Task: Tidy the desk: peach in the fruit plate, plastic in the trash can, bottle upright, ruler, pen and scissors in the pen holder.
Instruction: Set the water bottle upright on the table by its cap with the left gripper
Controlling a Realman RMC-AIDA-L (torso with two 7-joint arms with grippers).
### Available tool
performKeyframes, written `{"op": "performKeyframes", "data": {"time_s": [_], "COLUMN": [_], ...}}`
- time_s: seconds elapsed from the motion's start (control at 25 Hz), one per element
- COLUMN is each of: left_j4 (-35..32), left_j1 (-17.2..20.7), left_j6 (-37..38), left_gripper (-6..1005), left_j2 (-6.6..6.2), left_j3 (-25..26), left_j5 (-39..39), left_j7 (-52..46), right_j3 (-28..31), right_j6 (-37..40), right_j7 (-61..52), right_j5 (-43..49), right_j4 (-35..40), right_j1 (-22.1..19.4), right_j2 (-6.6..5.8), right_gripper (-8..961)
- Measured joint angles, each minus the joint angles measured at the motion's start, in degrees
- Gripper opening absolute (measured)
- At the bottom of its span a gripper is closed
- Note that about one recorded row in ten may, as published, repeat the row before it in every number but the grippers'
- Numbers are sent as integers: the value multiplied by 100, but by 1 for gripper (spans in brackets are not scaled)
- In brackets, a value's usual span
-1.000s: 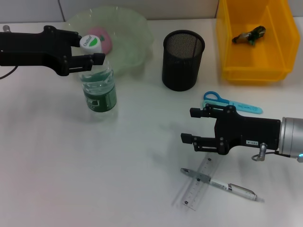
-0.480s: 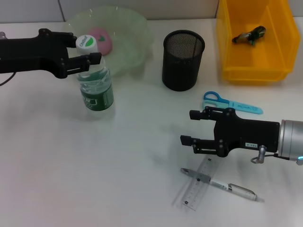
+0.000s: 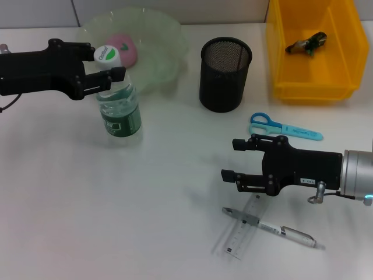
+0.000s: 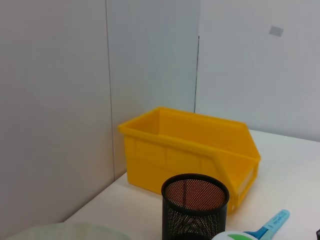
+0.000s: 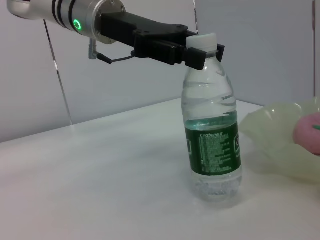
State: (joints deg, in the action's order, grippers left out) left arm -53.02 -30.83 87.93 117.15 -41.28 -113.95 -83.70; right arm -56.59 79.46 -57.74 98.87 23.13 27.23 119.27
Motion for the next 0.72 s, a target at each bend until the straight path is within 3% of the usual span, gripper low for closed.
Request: {"op": "performKeyframes", "data": {"time_s": [0.72], "left_j4": [11], "left_j1": [-11], "left_j6": [-6], "left_gripper": [450], "left_j2": [-22], "left_j3": [6], "left_j5": [35], "left_j7": [38], "right_j3": [7], "right_j6": [18], "right_j7": [0], "right_j5": [0], "right_j4": [12], "right_j1": [2], "right_j2": [0], "right_gripper": [740]}}
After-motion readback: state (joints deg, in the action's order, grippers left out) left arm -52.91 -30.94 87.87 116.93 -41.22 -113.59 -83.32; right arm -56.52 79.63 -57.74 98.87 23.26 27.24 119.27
